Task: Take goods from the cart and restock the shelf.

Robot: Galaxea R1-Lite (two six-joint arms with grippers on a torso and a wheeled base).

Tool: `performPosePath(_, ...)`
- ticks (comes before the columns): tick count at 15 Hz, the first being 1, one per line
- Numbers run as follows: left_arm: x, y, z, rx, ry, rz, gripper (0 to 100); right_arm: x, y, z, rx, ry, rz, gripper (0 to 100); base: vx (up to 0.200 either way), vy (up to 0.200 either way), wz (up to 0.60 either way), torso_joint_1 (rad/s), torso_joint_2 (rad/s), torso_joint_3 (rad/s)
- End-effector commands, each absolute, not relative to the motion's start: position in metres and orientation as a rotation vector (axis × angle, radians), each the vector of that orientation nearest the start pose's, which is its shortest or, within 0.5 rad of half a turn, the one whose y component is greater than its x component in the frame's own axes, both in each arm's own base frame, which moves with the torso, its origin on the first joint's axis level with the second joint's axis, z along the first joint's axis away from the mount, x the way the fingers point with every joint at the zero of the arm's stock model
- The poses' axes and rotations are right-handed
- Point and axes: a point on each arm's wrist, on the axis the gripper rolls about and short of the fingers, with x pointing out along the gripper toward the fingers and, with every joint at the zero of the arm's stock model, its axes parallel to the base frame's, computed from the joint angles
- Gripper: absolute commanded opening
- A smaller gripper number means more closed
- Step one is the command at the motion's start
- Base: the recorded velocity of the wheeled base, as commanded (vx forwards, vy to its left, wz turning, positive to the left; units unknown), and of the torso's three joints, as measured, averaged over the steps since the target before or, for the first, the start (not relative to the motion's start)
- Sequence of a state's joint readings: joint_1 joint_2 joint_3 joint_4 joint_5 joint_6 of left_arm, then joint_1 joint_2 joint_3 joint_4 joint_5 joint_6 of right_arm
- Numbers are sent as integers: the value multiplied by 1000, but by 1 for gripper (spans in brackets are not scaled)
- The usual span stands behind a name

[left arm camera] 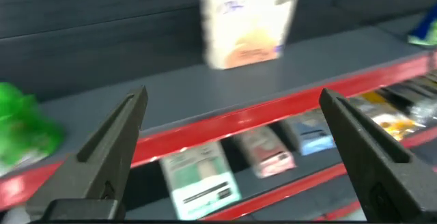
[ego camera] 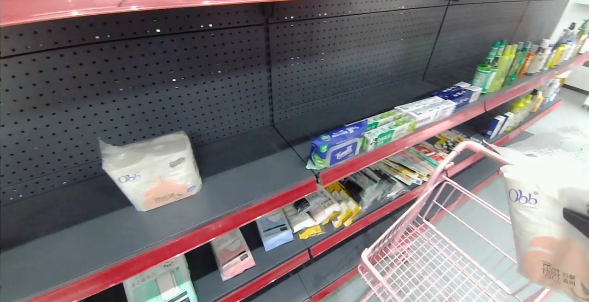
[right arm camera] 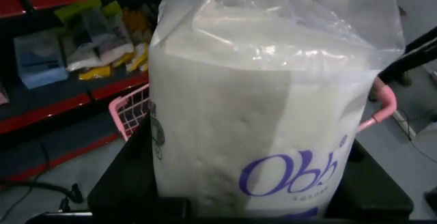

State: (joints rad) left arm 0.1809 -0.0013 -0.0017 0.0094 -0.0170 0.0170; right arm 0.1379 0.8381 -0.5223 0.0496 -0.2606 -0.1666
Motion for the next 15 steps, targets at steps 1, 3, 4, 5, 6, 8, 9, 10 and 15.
performPosePath(1, -22, -4, 75, 16, 9, 164, 100, 82, 6, 205, -245, 359, -90, 0, 0, 0, 600, 2, 2, 7)
performPosePath(3, -22, -4, 75, 16, 9, 164, 100, 78, 5, 206, -257, 344, -91, 0, 0, 0, 600, 2, 0, -2)
performPosePath(4, -22, -4, 75, 16, 9, 164, 100, 77, 5, 206, -259, 341, -89, 0, 0, 0, 600, 7, 7, 7)
performPosePath(5, -22, -4, 75, 16, 9, 164, 100, 76, 5, 207, -263, 333, -91, 0, 0, 0, 600, 2, 2, -7)
performPosePath(6, -22, -4, 75, 16, 9, 164, 100, 75, 4, 208, -260, 327, -92, 0, 0, 0, 600, 2, 7, -2)
performPosePath(8, -23, -5, 75, 16, 9, 164, 100, 70, 4, 204, -259, 325, -95, 0, 0, 0, 300, 4, -1, 4)
performPosePath(9, -23, -5, 75, 16, 9, 164, 100, 66, 3, 203, -257, 314, -98, 0, 0, 0, 0, 0, 0, 0)
performPosePath(10, -23, -4, 75, 16, 9, 163, 100, 54, 1, 196, -248, 291, -105, 0, 0, 0, 0, 0, 0, 0)
performPosePath(15, -17, -4, 135, 20, 3, 40, 100, 14, -3, 165, -224, 188, -79, 0, 0, 0, 0, 0, 0, 0)
